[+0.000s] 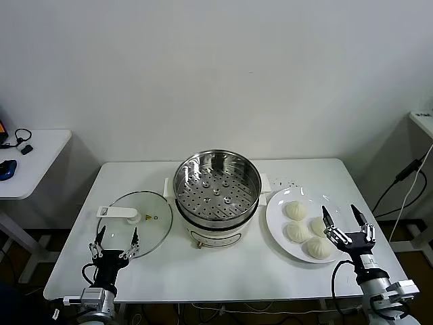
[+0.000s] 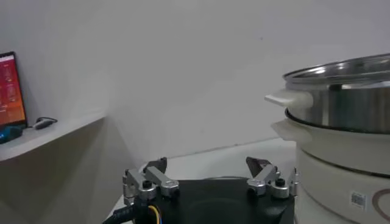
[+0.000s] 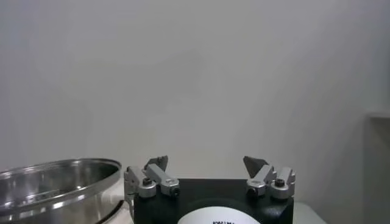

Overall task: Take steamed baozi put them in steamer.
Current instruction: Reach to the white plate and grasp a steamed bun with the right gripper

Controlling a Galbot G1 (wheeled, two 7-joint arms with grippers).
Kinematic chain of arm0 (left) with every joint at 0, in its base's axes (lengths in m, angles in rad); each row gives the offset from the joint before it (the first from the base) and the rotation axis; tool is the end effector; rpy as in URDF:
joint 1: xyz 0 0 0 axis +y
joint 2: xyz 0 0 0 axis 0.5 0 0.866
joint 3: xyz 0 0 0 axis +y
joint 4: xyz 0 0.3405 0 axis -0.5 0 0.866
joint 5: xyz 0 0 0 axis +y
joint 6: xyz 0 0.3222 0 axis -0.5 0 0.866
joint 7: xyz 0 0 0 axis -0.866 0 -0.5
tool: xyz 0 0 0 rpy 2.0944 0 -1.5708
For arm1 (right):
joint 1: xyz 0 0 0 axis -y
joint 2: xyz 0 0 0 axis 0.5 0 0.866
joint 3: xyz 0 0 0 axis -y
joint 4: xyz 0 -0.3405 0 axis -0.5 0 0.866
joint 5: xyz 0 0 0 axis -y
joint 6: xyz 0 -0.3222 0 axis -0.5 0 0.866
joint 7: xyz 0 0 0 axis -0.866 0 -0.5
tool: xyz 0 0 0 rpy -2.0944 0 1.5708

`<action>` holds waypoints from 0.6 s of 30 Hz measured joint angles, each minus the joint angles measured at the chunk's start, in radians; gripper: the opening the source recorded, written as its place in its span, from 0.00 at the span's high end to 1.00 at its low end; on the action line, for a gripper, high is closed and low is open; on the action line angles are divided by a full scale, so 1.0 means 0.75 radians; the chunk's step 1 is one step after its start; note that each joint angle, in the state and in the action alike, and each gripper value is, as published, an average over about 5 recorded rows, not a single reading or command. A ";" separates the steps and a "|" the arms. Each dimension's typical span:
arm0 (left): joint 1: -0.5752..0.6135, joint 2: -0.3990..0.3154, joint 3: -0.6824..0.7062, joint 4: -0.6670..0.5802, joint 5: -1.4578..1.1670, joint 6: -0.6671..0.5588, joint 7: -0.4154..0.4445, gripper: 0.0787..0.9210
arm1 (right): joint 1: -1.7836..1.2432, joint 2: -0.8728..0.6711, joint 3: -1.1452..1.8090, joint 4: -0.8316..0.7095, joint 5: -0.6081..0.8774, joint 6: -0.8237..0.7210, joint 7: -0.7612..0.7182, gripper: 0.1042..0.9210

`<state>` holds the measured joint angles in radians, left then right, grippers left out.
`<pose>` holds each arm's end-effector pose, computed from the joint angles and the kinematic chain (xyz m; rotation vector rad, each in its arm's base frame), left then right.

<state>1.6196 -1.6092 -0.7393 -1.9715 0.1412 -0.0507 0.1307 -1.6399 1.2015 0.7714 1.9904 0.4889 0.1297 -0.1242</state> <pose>0.1260 0.0552 -0.3395 0.0909 -2.9724 -0.3025 0.1422 -0.1428 -0.2996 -0.0882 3.1185 0.0660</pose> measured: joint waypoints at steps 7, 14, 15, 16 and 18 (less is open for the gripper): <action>-0.001 0.000 0.007 0.000 0.001 -0.003 -0.001 0.12 | 0.087 -0.053 -0.030 -0.026 -0.069 -0.082 0.033 0.12; 0.002 0.000 0.014 0.000 0.004 -0.005 -0.002 0.12 | 0.208 -0.147 -0.068 -0.064 -0.147 -0.227 0.028 0.12; 0.002 0.000 0.015 0.000 0.004 -0.005 -0.002 0.12 | 0.227 -0.164 -0.075 -0.072 -0.158 -0.249 0.024 0.12; 0.001 0.000 0.015 0.000 0.005 -0.005 -0.002 0.12 | 0.246 -0.181 -0.082 -0.081 -0.170 -0.270 0.019 0.12; 0.001 0.000 0.017 0.000 0.006 -0.006 -0.002 0.12 | 0.285 -0.217 -0.098 -0.100 -0.195 -0.312 0.006 0.12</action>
<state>1.6203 -1.6092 -0.7265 -1.9715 0.1457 -0.0552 0.1292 -1.4262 1.0387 0.6977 1.9155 0.3424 -0.1045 -0.1199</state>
